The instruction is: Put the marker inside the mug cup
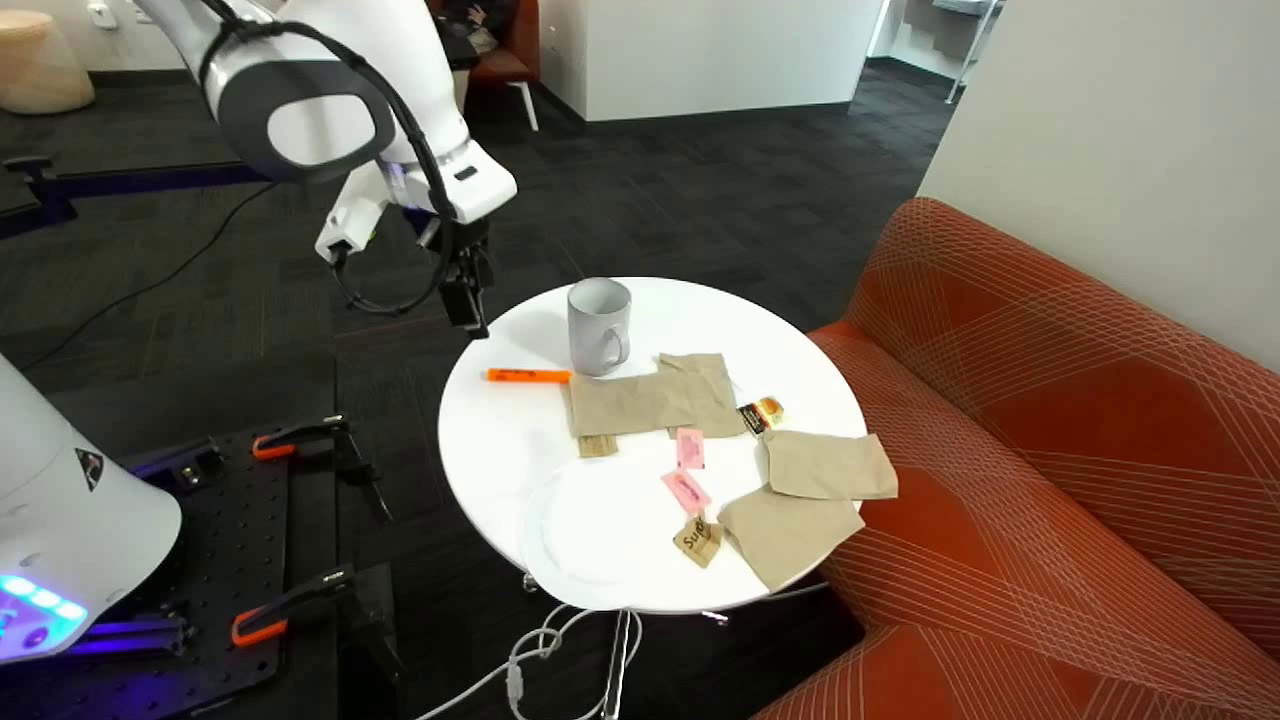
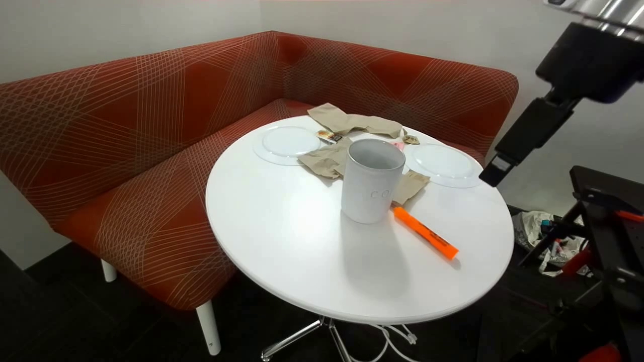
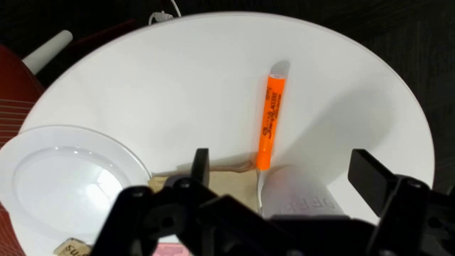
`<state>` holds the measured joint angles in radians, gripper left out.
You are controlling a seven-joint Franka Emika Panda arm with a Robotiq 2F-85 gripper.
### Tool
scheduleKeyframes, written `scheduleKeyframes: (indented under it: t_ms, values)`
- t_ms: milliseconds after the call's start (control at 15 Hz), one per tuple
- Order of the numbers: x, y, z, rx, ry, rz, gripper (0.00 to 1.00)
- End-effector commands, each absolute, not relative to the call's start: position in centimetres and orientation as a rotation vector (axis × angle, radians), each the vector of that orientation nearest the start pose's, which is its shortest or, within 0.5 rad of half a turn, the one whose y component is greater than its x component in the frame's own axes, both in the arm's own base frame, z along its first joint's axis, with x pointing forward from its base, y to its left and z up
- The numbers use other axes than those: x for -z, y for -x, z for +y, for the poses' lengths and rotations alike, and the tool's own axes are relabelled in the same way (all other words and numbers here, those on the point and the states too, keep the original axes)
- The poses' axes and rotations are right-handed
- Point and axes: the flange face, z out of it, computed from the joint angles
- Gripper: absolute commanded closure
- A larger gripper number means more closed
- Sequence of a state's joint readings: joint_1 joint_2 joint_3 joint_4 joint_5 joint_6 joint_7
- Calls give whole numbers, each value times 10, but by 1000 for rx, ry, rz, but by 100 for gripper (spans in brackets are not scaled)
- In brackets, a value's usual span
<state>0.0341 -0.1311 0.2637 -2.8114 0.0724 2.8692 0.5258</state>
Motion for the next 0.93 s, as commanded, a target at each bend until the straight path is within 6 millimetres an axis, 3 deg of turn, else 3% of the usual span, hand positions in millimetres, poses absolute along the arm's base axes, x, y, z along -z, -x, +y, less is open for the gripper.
scheduleKeyframes:
  t_ms: [0, 400, 867]
  values:
    - [-229, -375, 105, 228, 3040, 519, 0]
    - [-198, -370, 109, 187, 3069, 559, 0]
    - [-178, -389, 116, 198, 3068, 570, 0]
